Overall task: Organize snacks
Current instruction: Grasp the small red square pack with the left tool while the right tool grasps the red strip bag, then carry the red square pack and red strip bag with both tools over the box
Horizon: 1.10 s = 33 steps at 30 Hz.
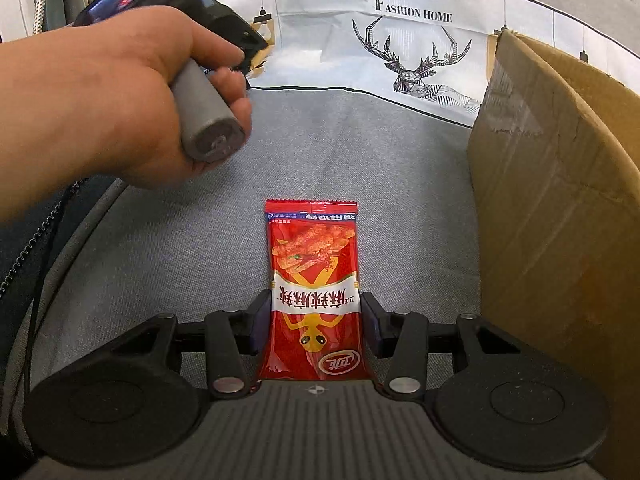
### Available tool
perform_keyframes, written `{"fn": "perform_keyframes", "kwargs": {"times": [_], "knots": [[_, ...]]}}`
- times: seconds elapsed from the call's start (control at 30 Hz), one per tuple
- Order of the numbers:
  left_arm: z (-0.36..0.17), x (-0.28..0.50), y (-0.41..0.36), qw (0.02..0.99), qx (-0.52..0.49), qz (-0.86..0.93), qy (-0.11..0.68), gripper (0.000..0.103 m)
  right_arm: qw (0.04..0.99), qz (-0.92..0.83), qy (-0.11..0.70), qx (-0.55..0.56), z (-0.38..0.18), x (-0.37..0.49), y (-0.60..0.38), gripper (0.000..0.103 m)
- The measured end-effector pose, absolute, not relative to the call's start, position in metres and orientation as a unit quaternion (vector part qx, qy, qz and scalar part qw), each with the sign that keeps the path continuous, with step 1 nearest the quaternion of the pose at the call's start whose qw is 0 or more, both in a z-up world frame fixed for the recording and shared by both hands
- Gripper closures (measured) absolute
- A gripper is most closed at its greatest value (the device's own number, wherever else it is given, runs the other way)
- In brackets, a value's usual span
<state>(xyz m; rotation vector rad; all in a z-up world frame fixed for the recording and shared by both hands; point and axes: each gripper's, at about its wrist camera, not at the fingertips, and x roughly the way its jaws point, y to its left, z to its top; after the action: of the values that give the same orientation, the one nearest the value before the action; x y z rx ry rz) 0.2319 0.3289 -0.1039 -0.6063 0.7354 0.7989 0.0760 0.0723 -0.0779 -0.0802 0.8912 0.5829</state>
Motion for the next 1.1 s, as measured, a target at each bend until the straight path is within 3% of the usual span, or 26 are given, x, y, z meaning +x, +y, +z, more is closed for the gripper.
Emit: {"fn": "perform_keyframes", "kwargs": {"times": [0.07,0.17,0.43,0.73,1.1], "knots": [[-0.104,0.234,0.322,0.82,-0.24,0.375,0.36,0.046,0.861,0.277,0.424,-0.038,-0.078,0.075,0.073,0.054],[-0.101,0.231,0.318,0.827,-0.22,0.363,0.37,0.053,0.862,0.276,0.423,-0.039,-0.078,0.075,0.073,0.054],[-0.083,0.195,0.297,0.85,-0.202,0.262,0.409,0.055,0.863,0.281,0.419,-0.035,-0.077,0.073,0.071,0.055],[-0.055,0.092,0.259,0.866,-0.142,0.161,0.45,0.054,0.853,0.311,0.419,-0.023,-0.069,0.06,0.06,0.056],[-0.09,0.073,0.255,0.821,-0.124,0.14,0.54,0.052,0.836,0.335,0.433,-0.046,-0.073,0.044,0.055,0.052]]}}
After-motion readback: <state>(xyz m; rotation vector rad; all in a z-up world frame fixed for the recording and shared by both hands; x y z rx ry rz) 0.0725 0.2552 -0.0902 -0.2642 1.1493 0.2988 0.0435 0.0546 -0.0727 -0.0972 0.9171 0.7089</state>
